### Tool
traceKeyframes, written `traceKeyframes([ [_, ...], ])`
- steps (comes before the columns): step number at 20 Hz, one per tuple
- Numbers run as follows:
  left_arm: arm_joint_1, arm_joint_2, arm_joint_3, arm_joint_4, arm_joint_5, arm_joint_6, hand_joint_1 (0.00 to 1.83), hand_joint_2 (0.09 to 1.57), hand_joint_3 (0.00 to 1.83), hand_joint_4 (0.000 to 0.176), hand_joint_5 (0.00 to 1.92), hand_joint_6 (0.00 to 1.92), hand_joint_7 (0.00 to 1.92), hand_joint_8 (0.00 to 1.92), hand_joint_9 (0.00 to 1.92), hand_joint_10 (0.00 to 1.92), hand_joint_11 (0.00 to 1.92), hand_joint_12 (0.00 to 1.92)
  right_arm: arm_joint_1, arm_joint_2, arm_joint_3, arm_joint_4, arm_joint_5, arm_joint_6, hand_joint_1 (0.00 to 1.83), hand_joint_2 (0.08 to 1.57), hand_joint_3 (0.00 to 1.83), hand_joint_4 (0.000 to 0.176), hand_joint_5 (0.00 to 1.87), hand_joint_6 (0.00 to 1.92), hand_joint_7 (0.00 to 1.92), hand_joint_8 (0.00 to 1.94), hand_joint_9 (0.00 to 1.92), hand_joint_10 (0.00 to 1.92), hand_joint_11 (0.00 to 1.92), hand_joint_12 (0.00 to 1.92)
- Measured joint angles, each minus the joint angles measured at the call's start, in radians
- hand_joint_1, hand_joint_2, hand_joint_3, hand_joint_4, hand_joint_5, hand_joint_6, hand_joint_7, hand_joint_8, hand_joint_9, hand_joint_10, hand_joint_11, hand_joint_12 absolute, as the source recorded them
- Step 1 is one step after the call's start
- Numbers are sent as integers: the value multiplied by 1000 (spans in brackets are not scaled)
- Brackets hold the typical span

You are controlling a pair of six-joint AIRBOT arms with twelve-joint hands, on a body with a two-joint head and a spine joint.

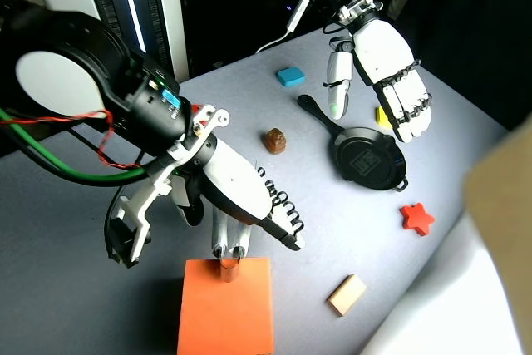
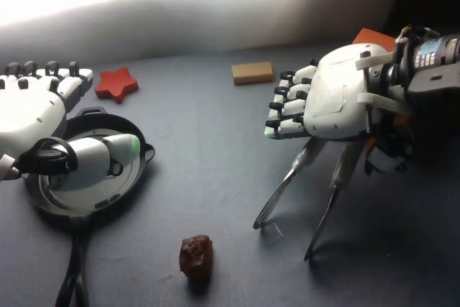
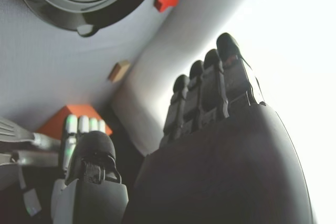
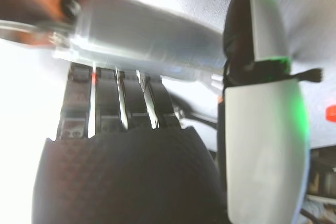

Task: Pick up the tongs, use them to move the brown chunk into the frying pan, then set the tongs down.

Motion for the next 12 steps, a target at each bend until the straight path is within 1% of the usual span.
traceKeyframes([
  [1,0,0,0,1,0,0,0,1201,0,10,47,8,68,4,50,4,0,288,-2,-5,6,-1,7,0,1055,938,0,0,0,0,0,0,0,0,0,0],
  [2,0,0,0,4,0,0,0,1198,0,12,33,1,59,1,44,1,0,277,-3,-12,15,0,10,1,1037,944,0,0,0,0,0,0,0,0,0,0],
  [6,0,0,0,3,0,0,0,1193,0,19,28,0,58,0,59,2,0,347,-10,-34,39,-2,17,20,1052,941,0,0,0,0,0,0,0,0,0,0],
  [9,0,0,2,4,0,0,0,1195,0,18,22,0,51,0,54,0,0,348,-17,-52,67,1,15,62,1048,934,0,0,0,0,0,0,0,0,0,0],
  [11,0,0,2,3,0,0,0,1191,0,15,28,3,56,2,54,0,0,349,-25,-59,79,-1,21,64,1058,929,0,0,0,0,0,0,0,0,0,0],
  [12,0,0,2,2,0,0,0,1189,0,11,41,5,65,3,66,3,0,396,-29,-63,83,-2,23,65,1069,927,0,0,0,0,0,0,0,0,0,0],
])
